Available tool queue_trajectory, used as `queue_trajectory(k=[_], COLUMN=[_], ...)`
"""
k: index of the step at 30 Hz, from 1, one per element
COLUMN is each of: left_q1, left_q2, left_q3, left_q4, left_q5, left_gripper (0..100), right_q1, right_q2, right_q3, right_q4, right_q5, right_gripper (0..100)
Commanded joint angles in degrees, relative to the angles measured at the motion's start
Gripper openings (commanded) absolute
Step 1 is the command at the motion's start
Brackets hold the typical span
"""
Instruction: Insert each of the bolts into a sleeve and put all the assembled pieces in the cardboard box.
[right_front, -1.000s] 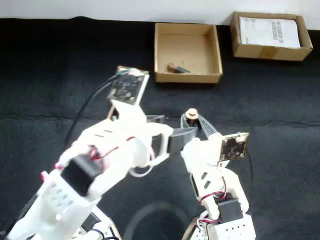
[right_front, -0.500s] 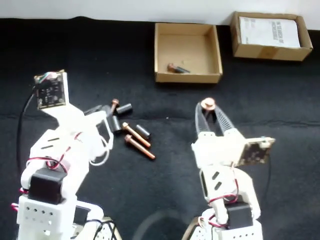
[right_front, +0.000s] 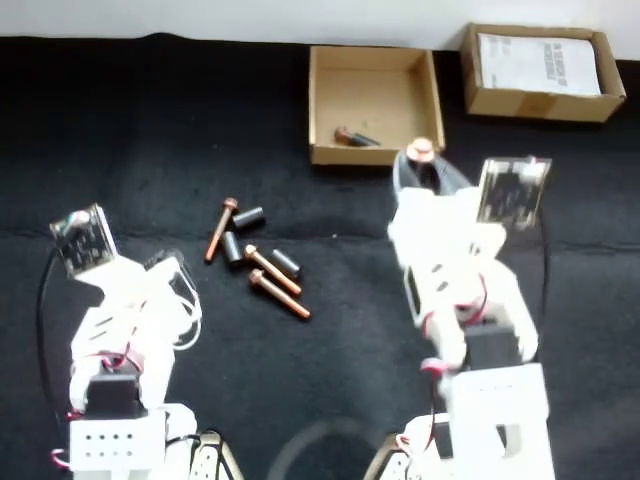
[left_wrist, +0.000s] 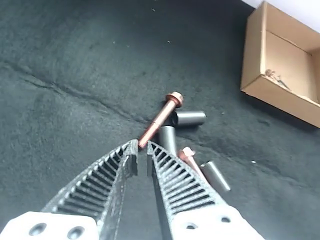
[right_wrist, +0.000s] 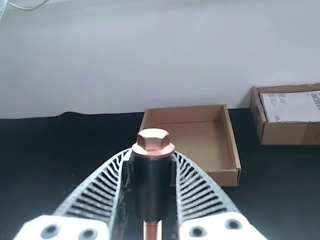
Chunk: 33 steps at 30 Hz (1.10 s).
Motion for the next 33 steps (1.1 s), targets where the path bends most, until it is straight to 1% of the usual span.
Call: queue_trajectory(k=[1,5,9,13,18,25,30,33], left_q1=[-1.8,-6.8,-10.1,-10.2,-9.9,-8.4,-8.4,-8.4], left_q2=[-8.0,-15.6,-13.4,-10.7,-8.8,-8.6,-8.5,-8.5], left_q3=[8.2,17.1,16.9,17.0,17.1,17.3,17.3,17.3], left_q4=[-5.2,-11.5,-12.2,-10.5,-10.8,-10.8,-10.8,-10.8], left_q5=[0.3,0.6,0.7,0.7,0.3,0.2,0.2,0.2], left_gripper=[5,5,5,5,6,6,6,6], right_q1=[1.7,2.4,2.4,2.5,5.4,9.5,9.4,8.5], right_q2=[11.0,22.7,33.5,44.8,60.6,87.3,106.4,115.4], right_q3=[-13.9,-25.1,-34.9,-44.0,-57.7,-87.2,-109.4,-119.4], right_q4=[0.0,0.0,-0.1,-0.2,-0.3,-0.3,-0.3,0.0], right_q5=[0.8,0.8,0.8,0.8,0.7,0.4,0.4,0.4], right_gripper=[0.8,0.8,0.8,0.8,0.8,0.8,0.8,0.8])
